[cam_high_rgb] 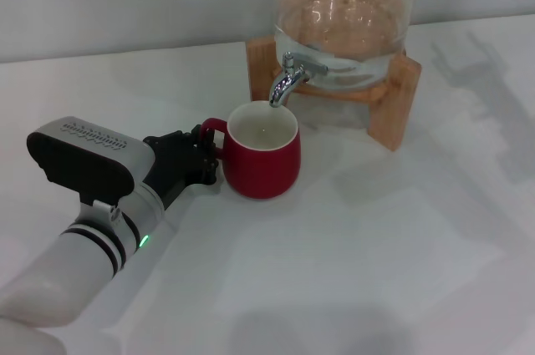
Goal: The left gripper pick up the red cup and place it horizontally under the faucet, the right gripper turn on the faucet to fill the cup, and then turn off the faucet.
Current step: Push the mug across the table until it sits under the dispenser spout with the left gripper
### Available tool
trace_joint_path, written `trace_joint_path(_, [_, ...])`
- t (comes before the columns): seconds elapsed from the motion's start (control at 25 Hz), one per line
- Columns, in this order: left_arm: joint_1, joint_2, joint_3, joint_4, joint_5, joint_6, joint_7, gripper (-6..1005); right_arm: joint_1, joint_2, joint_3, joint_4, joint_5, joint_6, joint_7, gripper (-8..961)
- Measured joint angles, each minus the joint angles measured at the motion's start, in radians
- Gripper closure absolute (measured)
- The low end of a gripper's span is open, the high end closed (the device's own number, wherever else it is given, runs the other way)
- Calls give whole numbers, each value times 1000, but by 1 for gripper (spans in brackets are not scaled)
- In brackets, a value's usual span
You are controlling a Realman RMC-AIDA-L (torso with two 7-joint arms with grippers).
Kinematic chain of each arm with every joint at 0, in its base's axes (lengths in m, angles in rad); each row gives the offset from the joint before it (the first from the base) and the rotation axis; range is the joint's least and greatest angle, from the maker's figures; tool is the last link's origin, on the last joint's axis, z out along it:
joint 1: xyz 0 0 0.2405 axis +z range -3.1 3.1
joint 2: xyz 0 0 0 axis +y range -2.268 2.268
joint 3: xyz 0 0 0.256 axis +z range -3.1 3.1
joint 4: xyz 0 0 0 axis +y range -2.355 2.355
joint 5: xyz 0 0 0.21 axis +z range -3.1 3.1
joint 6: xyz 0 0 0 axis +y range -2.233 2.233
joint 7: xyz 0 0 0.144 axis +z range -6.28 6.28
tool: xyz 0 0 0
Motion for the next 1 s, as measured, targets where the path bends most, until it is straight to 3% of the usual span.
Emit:
trace_joint_path(0.52, [-10,1,-48,8,0,80,1,890,0,0,-2,1,0,1,1,261])
trace_joint_path(0.76, [-11,0,-75,8,2,102,7,763,0,0,-2,2,0,7,1,261])
trace_joint_path(1.0, [-28,0,-81,7,1,128,8,758,0,0,-2,3,0,9,2,261])
